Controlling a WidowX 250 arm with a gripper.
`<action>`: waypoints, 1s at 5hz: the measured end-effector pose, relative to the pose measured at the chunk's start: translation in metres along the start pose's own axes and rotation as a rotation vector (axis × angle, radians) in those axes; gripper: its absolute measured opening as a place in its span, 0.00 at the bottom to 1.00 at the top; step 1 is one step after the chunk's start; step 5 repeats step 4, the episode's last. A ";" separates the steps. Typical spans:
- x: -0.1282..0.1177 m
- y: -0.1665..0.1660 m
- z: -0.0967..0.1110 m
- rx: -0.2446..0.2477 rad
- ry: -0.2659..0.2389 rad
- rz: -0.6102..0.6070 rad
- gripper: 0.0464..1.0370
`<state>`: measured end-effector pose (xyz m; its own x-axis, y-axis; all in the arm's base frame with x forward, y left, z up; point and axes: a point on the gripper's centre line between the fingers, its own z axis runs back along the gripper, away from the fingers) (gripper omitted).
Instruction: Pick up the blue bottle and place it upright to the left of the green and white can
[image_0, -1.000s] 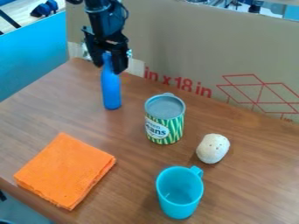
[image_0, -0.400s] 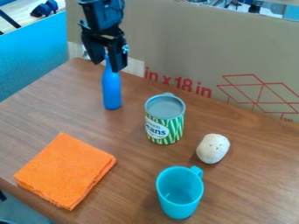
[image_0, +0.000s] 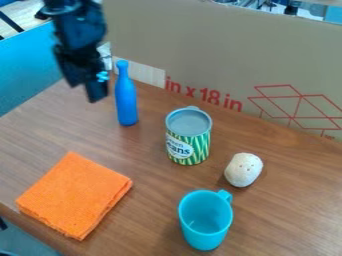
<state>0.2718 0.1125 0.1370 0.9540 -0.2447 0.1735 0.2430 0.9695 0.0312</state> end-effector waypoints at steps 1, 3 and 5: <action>-0.028 0.008 0.002 0.041 0.010 0.014 0.97; -0.048 -0.003 0.000 0.030 0.045 -0.003 0.97; -0.047 -0.006 0.000 0.030 0.055 -0.011 0.97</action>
